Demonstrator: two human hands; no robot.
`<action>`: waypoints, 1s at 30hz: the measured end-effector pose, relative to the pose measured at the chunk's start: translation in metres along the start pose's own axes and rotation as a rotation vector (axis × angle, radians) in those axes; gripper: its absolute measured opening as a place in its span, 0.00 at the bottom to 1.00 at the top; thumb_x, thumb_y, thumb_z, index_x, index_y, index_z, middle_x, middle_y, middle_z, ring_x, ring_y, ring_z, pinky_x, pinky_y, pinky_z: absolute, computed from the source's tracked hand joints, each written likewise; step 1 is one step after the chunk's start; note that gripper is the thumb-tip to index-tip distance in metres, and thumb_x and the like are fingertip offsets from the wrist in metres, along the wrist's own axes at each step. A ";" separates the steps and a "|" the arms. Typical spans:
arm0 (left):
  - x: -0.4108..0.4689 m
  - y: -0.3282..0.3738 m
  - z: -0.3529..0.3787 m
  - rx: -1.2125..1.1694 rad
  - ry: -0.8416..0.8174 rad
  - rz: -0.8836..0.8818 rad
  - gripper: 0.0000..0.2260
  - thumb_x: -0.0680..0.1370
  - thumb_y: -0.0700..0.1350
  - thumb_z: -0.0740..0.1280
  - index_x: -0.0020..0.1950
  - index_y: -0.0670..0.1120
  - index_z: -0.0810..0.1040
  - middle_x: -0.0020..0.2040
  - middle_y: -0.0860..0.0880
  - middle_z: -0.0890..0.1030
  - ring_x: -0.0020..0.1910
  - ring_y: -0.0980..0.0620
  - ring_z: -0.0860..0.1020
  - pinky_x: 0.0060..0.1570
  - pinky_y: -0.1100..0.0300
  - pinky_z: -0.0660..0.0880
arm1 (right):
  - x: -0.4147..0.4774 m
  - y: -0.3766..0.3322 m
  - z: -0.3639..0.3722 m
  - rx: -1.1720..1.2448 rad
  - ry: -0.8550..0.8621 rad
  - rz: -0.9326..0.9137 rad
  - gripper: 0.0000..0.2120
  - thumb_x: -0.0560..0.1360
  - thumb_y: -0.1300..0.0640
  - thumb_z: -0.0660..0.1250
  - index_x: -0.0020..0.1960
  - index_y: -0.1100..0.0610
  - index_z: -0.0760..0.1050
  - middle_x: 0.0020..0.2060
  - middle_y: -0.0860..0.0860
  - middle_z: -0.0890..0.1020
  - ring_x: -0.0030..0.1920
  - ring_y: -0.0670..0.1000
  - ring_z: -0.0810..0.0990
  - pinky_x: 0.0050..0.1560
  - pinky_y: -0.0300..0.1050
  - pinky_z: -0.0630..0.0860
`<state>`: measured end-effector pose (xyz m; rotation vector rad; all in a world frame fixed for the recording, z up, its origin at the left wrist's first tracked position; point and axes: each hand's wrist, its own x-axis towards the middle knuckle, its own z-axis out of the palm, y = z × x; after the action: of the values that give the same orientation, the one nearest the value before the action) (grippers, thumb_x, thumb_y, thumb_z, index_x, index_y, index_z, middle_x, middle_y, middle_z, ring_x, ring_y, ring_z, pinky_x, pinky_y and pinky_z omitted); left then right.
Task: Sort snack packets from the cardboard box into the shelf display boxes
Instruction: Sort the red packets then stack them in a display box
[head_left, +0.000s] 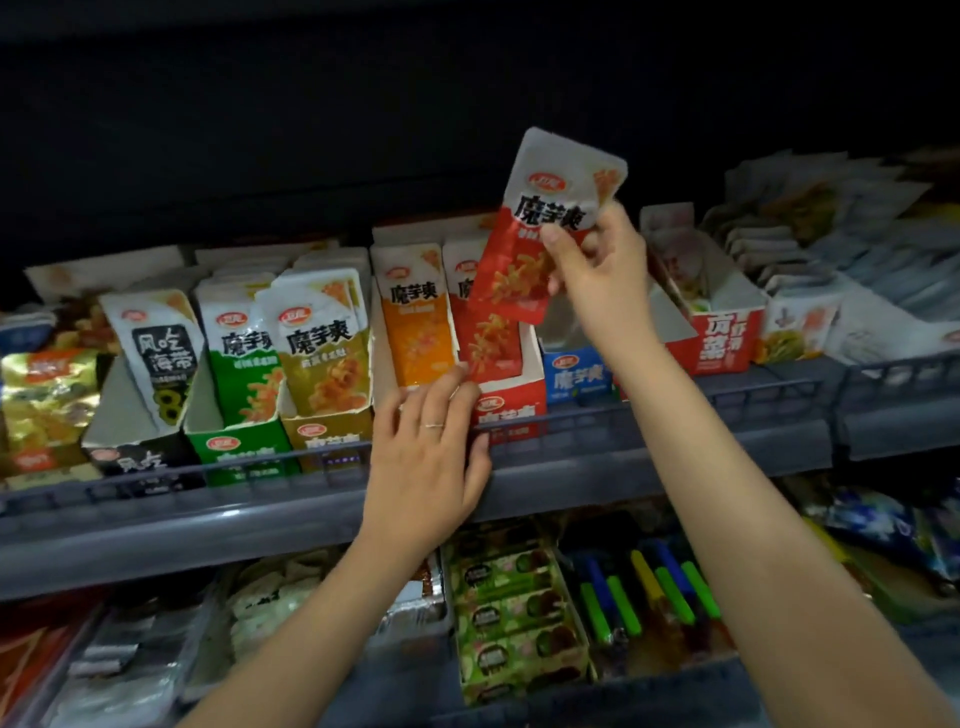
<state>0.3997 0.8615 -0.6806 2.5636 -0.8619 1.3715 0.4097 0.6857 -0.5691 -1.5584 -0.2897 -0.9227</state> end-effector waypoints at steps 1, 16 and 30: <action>-0.001 0.000 0.001 0.009 0.002 0.004 0.19 0.77 0.50 0.58 0.61 0.41 0.75 0.64 0.42 0.76 0.58 0.46 0.70 0.60 0.49 0.63 | 0.005 0.002 0.000 0.018 -0.018 0.006 0.09 0.78 0.60 0.64 0.46 0.48 0.67 0.31 0.44 0.77 0.25 0.41 0.73 0.29 0.33 0.69; -0.001 -0.001 0.003 0.021 0.017 -0.006 0.18 0.76 0.49 0.59 0.62 0.42 0.74 0.65 0.43 0.75 0.56 0.47 0.70 0.60 0.50 0.63 | 0.016 0.028 0.001 -0.042 -0.206 0.214 0.08 0.78 0.60 0.64 0.46 0.49 0.68 0.40 0.48 0.79 0.28 0.42 0.77 0.31 0.35 0.75; -0.002 -0.001 0.004 0.007 0.028 -0.015 0.18 0.76 0.49 0.59 0.63 0.43 0.72 0.65 0.43 0.75 0.55 0.48 0.71 0.61 0.51 0.63 | -0.002 0.028 0.035 -0.853 -0.338 -0.037 0.40 0.73 0.59 0.70 0.76 0.54 0.49 0.67 0.56 0.71 0.67 0.56 0.69 0.66 0.50 0.65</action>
<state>0.4019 0.8615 -0.6842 2.5445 -0.8328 1.4043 0.4401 0.7117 -0.5888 -2.5125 -0.1618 -0.8494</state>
